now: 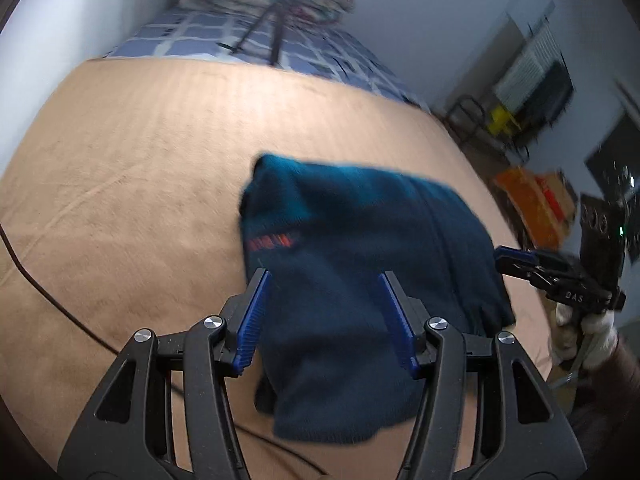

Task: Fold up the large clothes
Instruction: 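Lay the bundle flat on the blanket and open both tools, then close both tools on the bundle's folded edge side by side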

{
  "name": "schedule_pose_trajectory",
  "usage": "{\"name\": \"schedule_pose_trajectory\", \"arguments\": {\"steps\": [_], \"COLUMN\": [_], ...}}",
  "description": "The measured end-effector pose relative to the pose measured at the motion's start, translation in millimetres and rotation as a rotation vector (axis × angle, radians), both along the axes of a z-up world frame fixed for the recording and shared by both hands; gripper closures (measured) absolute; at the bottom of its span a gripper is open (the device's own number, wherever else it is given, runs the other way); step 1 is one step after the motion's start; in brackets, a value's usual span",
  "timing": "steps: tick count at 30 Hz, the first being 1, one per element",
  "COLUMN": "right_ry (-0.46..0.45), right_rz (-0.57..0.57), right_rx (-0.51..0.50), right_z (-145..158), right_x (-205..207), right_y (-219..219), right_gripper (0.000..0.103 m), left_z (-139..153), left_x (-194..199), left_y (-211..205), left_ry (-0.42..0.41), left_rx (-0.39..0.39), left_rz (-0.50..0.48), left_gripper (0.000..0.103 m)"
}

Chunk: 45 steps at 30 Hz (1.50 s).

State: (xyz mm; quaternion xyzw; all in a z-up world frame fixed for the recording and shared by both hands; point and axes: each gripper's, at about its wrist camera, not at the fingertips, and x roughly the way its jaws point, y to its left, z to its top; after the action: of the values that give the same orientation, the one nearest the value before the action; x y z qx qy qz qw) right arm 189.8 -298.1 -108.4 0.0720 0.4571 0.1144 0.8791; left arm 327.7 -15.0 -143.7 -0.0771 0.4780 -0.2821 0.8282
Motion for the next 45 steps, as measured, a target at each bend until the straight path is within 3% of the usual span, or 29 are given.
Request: {"name": "schedule_pose_trajectory", "arguments": {"steps": [3, 5, 7, 9, 11, 13, 15, 17, 21, 26, 31, 41, 45], "right_ry": [0.082, 0.121, 0.135, 0.142, 0.121, 0.085, 0.023, -0.021, 0.041, 0.087, 0.125, 0.107, 0.112], "right_rz": [0.039, 0.038, 0.031, 0.022, 0.047, 0.064, 0.029, -0.042, -0.095, -0.12, -0.141, -0.129, -0.116], "right_rx": [-0.006, -0.034, -0.005, 0.022, 0.046, 0.085, 0.148, 0.175, 0.236, 0.356, 0.438, 0.581, 0.601], "right_z": [-27.0, -45.6, -55.8, -52.7, -41.2, -32.0, -27.3, -31.8, -53.5, -69.7, -88.1, -101.3, -104.9], "right_x": [-15.2, -21.3, -24.7, -24.7, -28.6, -33.0, -38.8, -44.2, -31.4, -17.3, -5.2, 14.1, 21.2], "right_y": [6.4, 5.1, -0.9, -5.2, -9.5, -15.2, -32.0, -47.6, -68.9, -78.2, -84.9, -84.0, -74.5], "right_gripper": [0.075, 0.075, 0.075, 0.075, 0.075, 0.065, 0.03, 0.019, 0.019, 0.019, 0.018, 0.018, 0.023], "left_z": [-17.5, -42.8, -56.1, -57.1, -46.2, -35.2, -28.5, -30.4, -53.7, -76.1, -92.8, -94.9, -92.5], "left_x": [-9.0, -7.9, -8.9, -4.1, -5.9, -5.5, -1.0, 11.1, 35.5, 50.1, 58.8, 79.6, 82.4], "left_y": [-11.1, -15.1, -11.3, -3.3, 6.3, 15.9, 29.5, 46.1, 71.9, 71.6, 60.1, 27.6, 11.7], "left_ry": [0.004, 0.07, 0.104, 0.152, 0.143, 0.118, 0.133, 0.189, 0.337, 0.418, 0.475, 0.466, 0.452], "left_rx": [0.099, 0.138, 0.104, 0.055, 0.015, -0.016, -0.09, -0.193, -0.394, -0.47, -0.499, -0.451, -0.404], "left_rz": [-0.038, -0.054, -0.043, -0.007, 0.016, 0.04, 0.075, 0.131, 0.22, 0.212, 0.174, 0.139, 0.116], "left_gripper": [0.045, 0.045, 0.036, 0.035, 0.035, 0.033, 0.027, 0.024, 0.024, 0.024, 0.024, 0.025, 0.041]}}
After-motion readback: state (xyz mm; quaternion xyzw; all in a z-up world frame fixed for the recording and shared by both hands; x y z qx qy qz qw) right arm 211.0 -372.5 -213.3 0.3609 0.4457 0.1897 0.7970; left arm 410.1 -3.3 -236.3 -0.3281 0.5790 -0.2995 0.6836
